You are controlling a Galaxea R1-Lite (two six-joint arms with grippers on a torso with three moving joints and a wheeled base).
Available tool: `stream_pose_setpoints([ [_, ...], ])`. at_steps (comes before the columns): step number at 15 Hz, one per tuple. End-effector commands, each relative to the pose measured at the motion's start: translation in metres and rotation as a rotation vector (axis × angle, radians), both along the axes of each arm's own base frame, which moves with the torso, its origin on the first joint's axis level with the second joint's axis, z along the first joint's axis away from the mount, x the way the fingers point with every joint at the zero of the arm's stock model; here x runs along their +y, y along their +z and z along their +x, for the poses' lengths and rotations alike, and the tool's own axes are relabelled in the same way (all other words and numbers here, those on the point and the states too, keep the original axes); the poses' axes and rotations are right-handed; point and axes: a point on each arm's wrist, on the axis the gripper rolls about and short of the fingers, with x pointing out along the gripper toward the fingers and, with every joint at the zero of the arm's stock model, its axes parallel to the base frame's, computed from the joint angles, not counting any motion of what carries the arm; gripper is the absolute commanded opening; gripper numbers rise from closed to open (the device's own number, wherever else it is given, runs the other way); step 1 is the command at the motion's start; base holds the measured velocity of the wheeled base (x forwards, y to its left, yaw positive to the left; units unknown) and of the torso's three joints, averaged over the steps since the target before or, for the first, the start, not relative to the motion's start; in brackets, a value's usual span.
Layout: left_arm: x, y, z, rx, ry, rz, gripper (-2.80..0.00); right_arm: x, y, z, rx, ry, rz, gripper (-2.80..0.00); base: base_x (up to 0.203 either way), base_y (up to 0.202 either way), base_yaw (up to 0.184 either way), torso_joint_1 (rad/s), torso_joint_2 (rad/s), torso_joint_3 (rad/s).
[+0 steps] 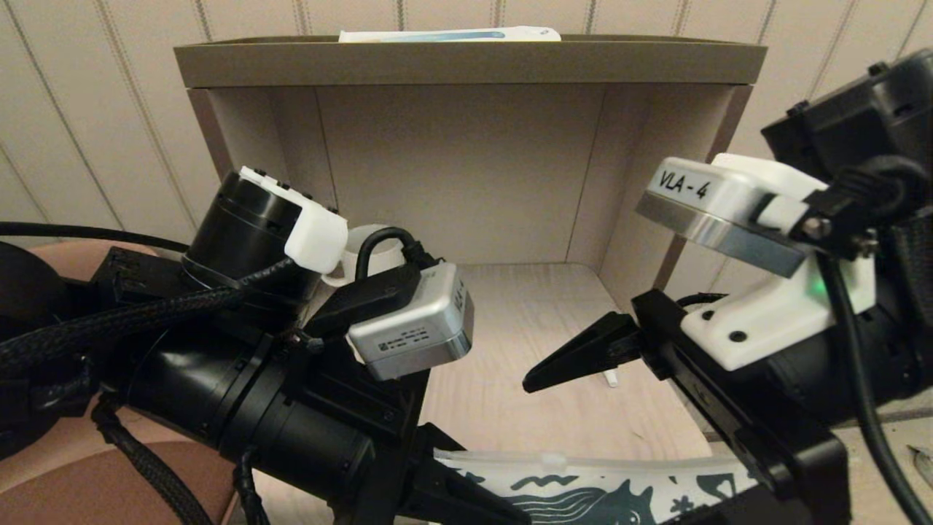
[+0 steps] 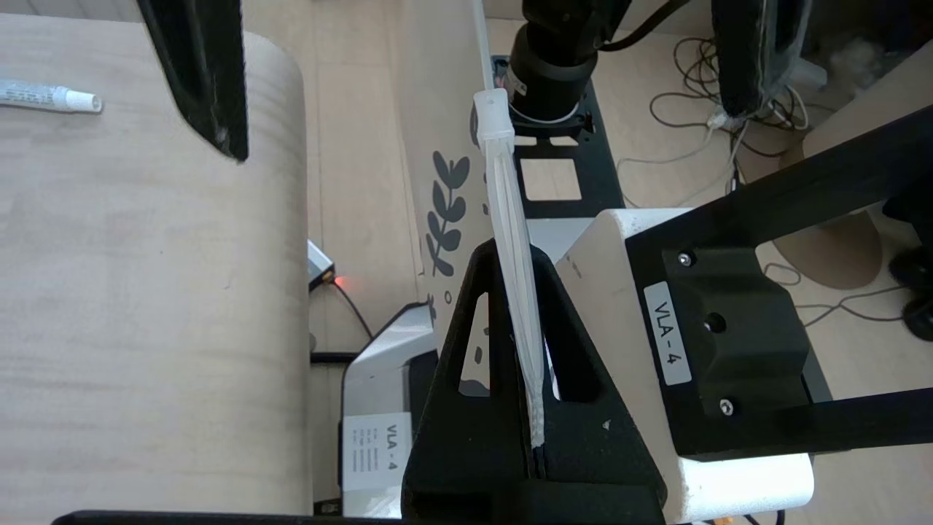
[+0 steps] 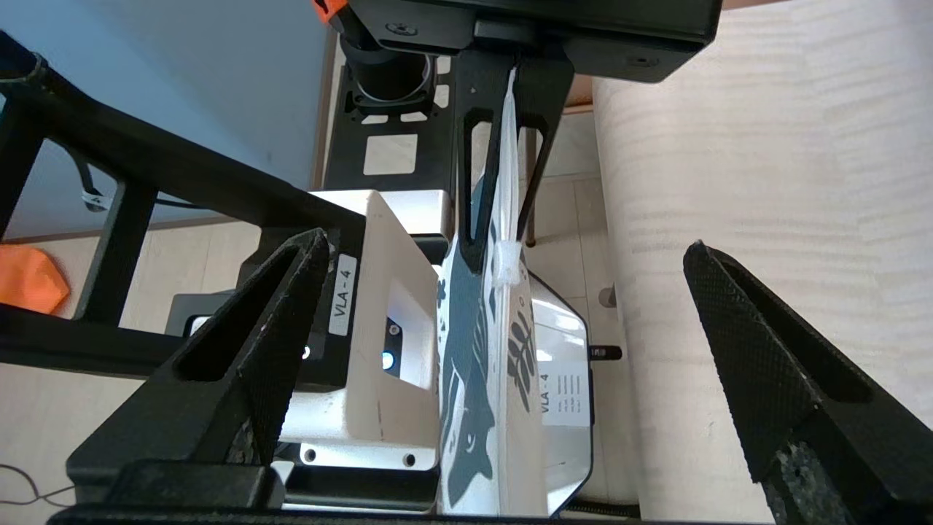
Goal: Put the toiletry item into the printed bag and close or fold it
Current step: Open the storage bag
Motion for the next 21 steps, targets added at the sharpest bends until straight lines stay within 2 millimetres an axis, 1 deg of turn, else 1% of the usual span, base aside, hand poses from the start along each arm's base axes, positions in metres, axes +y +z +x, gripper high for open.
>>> stream_pose_setpoints([
  [1,0.0004,-0.0001,0.0000,0.001,-0.003,-0.001,-2.80,0.0016,-0.0008,0.0010,0.004,0.007,-0.001,0.00,0.000,0.000,0.000,0.000,0.00,0.000],
  [3,0.0005,-0.0011,0.0005,0.004,-0.002,0.002,-2.80,0.0030,-0.0031,0.0027,0.011,0.006,-0.009,0.00,0.000,0.000,0.000,0.000,0.00,0.000],
  [4,0.0007,-0.0009,0.0008,0.003,0.000,0.001,-2.80,0.0027,-0.0033,0.0022,0.008,0.008,-0.010,-2.80,0.000,0.000,0.000,0.000,0.00,0.000],
  [15,0.0015,0.0007,-0.0004,-0.009,-0.006,-0.005,-2.80,0.0023,-0.0026,0.0011,-0.012,0.024,-0.005,-2.80,0.000,0.000,0.000,0.000,0.00,0.000],
  [19,0.0034,0.0034,-0.0021,-0.016,-0.006,-0.013,-2.80,-0.0007,-0.0012,-0.0012,-0.019,0.019,-0.001,-2.80,0.000,0.000,0.000,0.000,0.00,0.000],
  [21,0.0037,0.0057,-0.0024,-0.018,-0.004,-0.019,-2.80,-0.0051,0.0005,-0.0059,-0.028,0.018,0.005,-2.80,0.000,0.000,0.000,0.000,0.00,0.000],
])
